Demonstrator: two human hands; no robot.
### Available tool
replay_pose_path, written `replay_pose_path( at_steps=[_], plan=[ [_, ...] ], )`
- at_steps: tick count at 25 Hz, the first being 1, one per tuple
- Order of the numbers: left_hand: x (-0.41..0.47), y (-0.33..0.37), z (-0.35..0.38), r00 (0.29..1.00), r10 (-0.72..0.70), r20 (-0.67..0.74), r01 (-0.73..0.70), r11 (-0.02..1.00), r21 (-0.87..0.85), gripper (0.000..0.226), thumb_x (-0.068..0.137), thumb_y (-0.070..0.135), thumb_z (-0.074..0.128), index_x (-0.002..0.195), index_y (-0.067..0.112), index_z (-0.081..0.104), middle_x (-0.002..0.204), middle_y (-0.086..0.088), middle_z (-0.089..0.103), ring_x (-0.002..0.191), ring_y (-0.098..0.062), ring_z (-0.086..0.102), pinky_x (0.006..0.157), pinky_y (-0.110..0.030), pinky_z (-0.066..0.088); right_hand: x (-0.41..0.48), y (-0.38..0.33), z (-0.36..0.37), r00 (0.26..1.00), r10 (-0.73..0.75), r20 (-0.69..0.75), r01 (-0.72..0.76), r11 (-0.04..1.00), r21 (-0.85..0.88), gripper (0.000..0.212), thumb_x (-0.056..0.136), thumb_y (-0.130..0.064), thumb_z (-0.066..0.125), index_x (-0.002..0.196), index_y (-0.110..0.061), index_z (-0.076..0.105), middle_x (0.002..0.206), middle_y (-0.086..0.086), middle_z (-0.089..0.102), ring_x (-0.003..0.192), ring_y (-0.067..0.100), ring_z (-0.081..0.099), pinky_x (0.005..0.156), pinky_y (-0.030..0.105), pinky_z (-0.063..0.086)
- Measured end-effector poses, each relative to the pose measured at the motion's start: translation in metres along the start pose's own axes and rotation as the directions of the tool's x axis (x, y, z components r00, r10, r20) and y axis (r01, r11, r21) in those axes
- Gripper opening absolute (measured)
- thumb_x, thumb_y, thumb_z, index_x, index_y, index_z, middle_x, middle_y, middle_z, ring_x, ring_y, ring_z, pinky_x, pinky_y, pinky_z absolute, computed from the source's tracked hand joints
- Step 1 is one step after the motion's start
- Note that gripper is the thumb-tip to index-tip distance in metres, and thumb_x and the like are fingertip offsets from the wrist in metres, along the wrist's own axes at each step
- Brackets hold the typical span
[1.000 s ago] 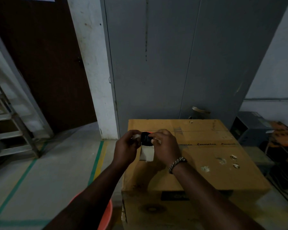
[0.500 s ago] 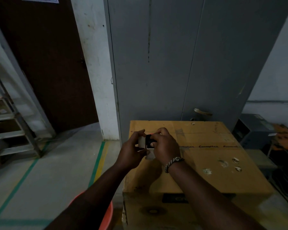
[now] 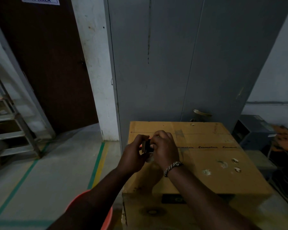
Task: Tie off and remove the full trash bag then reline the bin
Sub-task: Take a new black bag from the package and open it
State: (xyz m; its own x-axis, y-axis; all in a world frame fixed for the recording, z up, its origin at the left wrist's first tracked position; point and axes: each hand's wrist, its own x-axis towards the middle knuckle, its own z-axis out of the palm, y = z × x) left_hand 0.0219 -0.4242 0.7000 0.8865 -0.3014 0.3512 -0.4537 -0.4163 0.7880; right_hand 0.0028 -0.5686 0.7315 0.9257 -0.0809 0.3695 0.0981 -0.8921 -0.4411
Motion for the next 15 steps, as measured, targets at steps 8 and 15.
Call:
replay_pose_path(
  at_steps=[8, 15],
  plan=[
    [0.002, -0.002, -0.007, 1.000, 0.001, -0.027, -0.001, 1.000, 0.002, 0.056, 0.084, 0.013, 0.081, 0.128, 0.023, 0.048, 0.126, 0.008, 0.063, 0.119, -0.005, 0.059, 0.093, -0.012, 0.051, 0.000, -0.002, -0.020, 0.999, -0.027, -0.021, 0.031, 0.986, 0.163, 0.019, 0.087, -0.008, 0.063, 0.082, -0.024, 0.055, 0.093, -0.006, 0.063, 0.091, 0.014, 0.060, 0.072, 0.033, 0.059],
    [-0.001, -0.002, -0.005, 1.000, -0.007, -0.002, 0.007, 0.999, 0.038, 0.056, 0.083, 0.009, 0.081, 0.126, 0.023, 0.048, 0.129, 0.004, 0.062, 0.124, -0.013, 0.059, 0.092, -0.015, 0.054, -0.002, -0.011, -0.045, 0.989, 0.013, -0.149, 0.040, 0.937, 0.347, 0.019, 0.091, -0.008, 0.065, 0.083, -0.023, 0.057, 0.080, -0.008, 0.063, 0.078, 0.009, 0.064, 0.061, 0.025, 0.055]
  ],
)
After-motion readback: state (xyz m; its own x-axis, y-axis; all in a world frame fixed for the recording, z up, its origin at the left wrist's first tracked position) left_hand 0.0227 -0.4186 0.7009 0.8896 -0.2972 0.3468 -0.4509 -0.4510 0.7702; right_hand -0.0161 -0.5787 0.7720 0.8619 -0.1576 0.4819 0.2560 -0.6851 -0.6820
